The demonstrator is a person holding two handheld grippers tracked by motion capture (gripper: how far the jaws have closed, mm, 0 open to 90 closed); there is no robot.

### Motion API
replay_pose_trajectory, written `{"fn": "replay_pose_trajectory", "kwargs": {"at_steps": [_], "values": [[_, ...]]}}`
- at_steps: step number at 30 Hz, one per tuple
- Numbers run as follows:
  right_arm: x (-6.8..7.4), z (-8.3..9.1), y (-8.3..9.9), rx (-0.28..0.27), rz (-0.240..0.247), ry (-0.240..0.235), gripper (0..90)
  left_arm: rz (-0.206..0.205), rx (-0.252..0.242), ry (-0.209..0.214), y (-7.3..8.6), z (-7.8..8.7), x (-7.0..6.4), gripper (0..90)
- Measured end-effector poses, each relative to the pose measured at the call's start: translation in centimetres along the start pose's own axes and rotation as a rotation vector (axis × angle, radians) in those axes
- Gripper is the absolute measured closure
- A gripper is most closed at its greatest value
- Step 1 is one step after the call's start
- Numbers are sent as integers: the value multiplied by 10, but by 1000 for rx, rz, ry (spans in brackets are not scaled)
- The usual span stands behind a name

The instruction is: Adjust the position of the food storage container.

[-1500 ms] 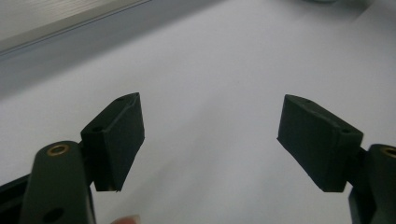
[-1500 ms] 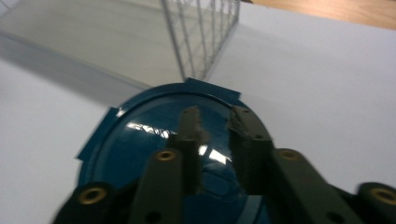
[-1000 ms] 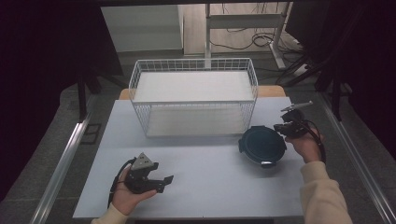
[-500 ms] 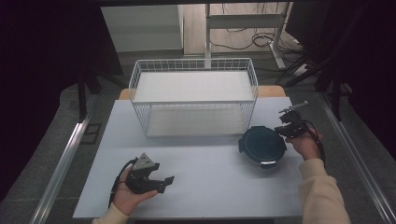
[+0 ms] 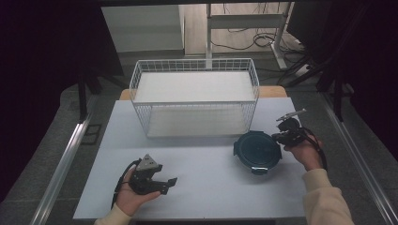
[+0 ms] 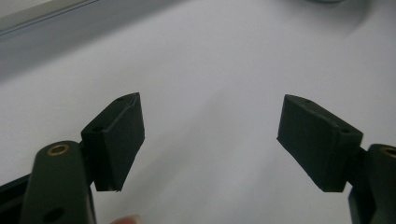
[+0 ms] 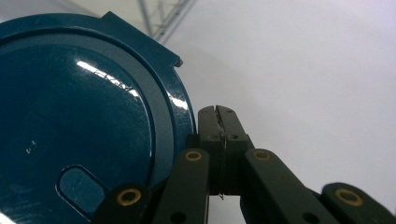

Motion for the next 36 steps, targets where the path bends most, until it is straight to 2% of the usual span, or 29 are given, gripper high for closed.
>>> {"fn": "replay_pose_trajectory", "kwargs": {"at_steps": [4, 5, 6, 11, 16, 23, 32, 36], "values": [[10, 0, -1, -1, 15, -21, 900, 5, -1, -2, 0, 0, 0, 224], [18, 0, -2, -1, 22, -31, 900, 6, -3, -3, 0, 1, 1, 224], [18, 0, -2, -1, 22, -31, 900, 6, -3, -3, 0, 1, 1, 224], [40, 2, 1, -6, 37, -57, 900, 8, -4, -3, 0, 1, 1, 225], [51, 3, 0, -5, 43, -53, 900, 5, -2, -3, 0, 1, 1, 225], [71, 4, 1, -14, 72, -75, 900, 8, -3, -4, 0, 1, 1, 225], [77, 5, 4, -34, 95, -75, 899, 4, -4, -5, 0, 2, 1, 225], [76, 11, 9, -58, 86, -68, 898, 7, -9, -7, 0, 3, 1, 225]]}}
Point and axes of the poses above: each handheld gripper's, and its own axes: z roughly backward along the jaws, y roughly out of its underside, x roughly to its left, the point moved 3 cm from there along -z, roughly forward along the jaws, and after that the axes turned 2 degrees about z, right-handed, at the moved point
